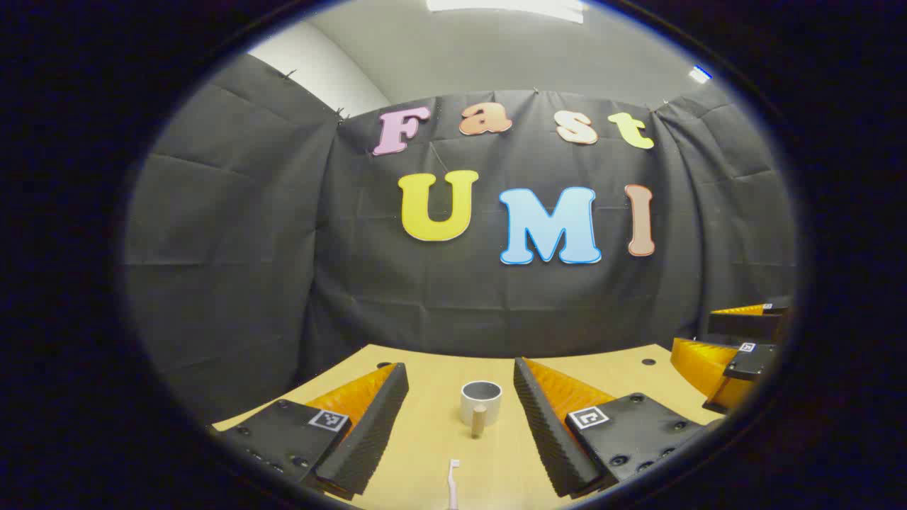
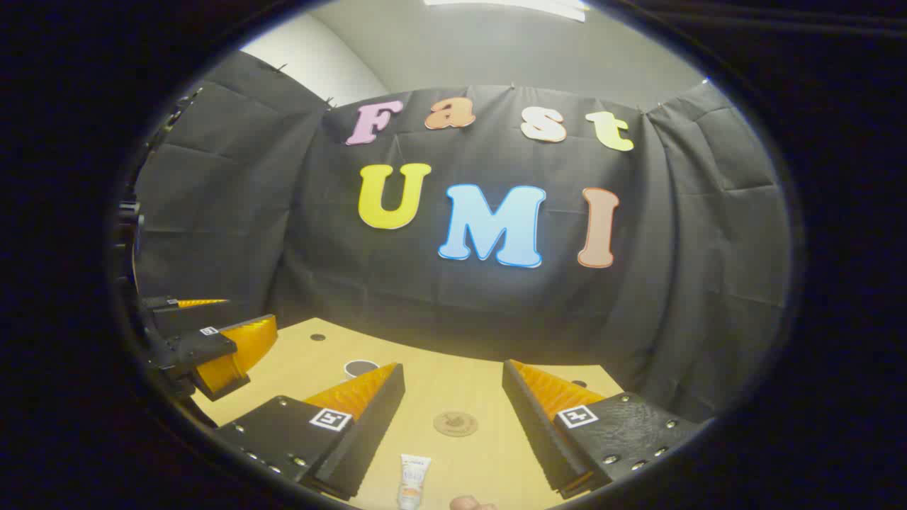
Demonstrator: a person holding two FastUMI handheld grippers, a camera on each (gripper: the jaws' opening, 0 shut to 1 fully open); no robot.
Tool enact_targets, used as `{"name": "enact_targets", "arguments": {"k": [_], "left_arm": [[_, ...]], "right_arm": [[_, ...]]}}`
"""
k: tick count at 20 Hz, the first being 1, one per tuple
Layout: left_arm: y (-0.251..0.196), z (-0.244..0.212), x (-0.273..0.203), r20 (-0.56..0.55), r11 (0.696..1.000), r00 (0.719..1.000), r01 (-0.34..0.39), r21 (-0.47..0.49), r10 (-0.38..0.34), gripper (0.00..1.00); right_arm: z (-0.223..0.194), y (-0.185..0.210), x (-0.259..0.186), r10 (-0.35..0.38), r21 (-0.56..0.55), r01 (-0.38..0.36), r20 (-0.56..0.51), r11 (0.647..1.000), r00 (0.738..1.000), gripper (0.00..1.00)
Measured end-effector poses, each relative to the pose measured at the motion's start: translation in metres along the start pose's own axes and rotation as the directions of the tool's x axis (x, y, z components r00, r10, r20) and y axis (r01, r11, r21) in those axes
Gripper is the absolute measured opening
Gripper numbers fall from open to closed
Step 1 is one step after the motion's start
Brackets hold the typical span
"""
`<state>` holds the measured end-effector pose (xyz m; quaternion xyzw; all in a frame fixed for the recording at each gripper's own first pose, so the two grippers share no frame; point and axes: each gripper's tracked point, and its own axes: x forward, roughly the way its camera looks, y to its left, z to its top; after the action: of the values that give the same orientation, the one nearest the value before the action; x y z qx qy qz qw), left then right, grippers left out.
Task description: Put the toothbrush and toothpaste on the desktop into the cup, then pick up the cup and place it on the coaster on the desktop.
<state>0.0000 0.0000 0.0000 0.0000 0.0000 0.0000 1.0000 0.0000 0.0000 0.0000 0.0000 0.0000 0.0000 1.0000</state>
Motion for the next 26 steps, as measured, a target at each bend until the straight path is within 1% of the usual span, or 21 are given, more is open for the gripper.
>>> {"name": "enact_targets", "arguments": {"k": [1,4,5,6,14,18,19,20,25,26], "left_arm": [[0.000,0.000,0.004,0.001,1.000,1.000,0.006,0.001,-0.006,0.96],[0.002,-0.002,0.015,-0.011,1.000,1.000,0.018,-0.002,-0.018,0.96],[0.003,-0.002,0.019,-0.012,1.000,1.000,0.020,-0.004,-0.020,0.92],[0.002,-0.004,0.021,-0.016,1.000,1.000,0.023,-0.006,-0.023,0.96],[-0.009,-0.007,0.036,-0.026,0.999,0.999,0.047,0.027,-0.046,0.96],[-0.010,-0.009,0.039,-0.030,0.999,0.998,0.047,0.020,-0.046,0.96],[-0.010,-0.011,0.040,-0.040,0.999,0.998,0.047,0.019,-0.046,0.92],[-0.010,-0.014,0.041,-0.050,0.999,0.998,0.046,0.017,-0.045,0.96],[-0.005,-0.032,0.045,-0.120,0.998,0.991,0.054,0.017,-0.051,0.96],[-0.007,-0.038,0.045,-0.138,0.998,0.989,0.062,0.006,-0.060,0.92]], "right_arm": [[-0.005,0.000,0.002,-0.001,0.017,0.001,-0.020,1.000,1.000,0.90],[-0.009,0.001,0.007,-0.013,0.041,0.016,-0.055,0.999,0.998,0.90],[-0.009,0.001,0.007,-0.018,0.042,0.020,-0.059,0.999,0.998,0.90],[-0.009,0.001,0.008,-0.023,0.041,0.026,-0.060,0.999,0.998,0.90],[-0.011,0.009,0.013,-0.020,0.033,0.023,-0.074,0.999,0.997,0.90],[-0.013,0.010,0.016,-0.018,0.038,0.021,-0.086,0.999,0.996,0.90],[-0.014,0.010,0.017,-0.018,0.037,0.021,-0.091,0.999,0.996,0.90],[-0.016,0.011,0.017,-0.015,0.037,0.019,-0.097,0.999,0.995,0.90],[-0.026,0.014,0.019,0.001,0.045,0.005,-0.135,0.999,0.991,0.90],[-0.029,0.015,0.019,0.006,0.048,0.001,-0.145,0.999,0.989,0.90]]}}
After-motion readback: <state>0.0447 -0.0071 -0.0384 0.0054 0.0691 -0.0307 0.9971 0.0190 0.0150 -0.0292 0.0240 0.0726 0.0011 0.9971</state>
